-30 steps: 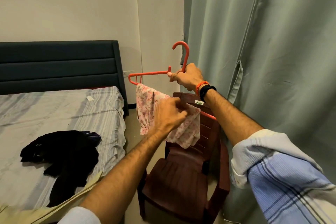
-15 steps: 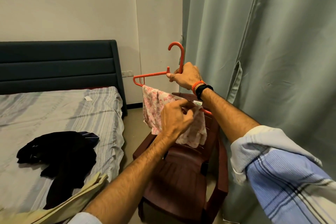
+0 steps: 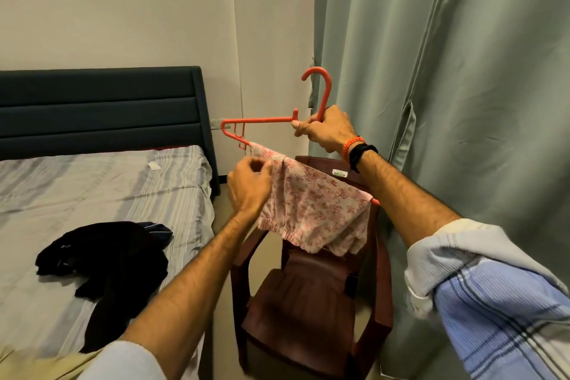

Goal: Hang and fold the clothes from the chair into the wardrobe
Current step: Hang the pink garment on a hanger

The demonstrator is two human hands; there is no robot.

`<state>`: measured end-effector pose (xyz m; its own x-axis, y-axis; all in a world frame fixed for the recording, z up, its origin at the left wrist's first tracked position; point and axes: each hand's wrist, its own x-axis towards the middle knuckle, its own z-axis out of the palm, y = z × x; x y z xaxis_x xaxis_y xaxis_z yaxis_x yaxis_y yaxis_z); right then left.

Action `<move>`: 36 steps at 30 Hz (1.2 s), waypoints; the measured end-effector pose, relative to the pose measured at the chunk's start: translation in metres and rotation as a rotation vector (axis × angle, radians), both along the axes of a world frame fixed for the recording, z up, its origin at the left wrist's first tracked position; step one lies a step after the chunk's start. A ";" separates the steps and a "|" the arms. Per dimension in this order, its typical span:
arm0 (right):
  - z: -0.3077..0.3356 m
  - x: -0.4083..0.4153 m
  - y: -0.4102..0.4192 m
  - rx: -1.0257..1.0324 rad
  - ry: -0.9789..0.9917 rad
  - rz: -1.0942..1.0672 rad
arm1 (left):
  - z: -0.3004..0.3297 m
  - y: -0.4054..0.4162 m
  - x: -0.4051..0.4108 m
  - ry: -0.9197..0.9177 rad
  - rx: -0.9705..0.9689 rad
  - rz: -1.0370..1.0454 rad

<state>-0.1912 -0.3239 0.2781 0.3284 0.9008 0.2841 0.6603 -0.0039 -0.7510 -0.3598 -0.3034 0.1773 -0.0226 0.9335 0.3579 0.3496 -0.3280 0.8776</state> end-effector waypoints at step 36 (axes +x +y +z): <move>-0.004 0.007 -0.002 -0.096 -0.018 0.123 | -0.010 0.047 -0.026 0.041 -0.227 0.052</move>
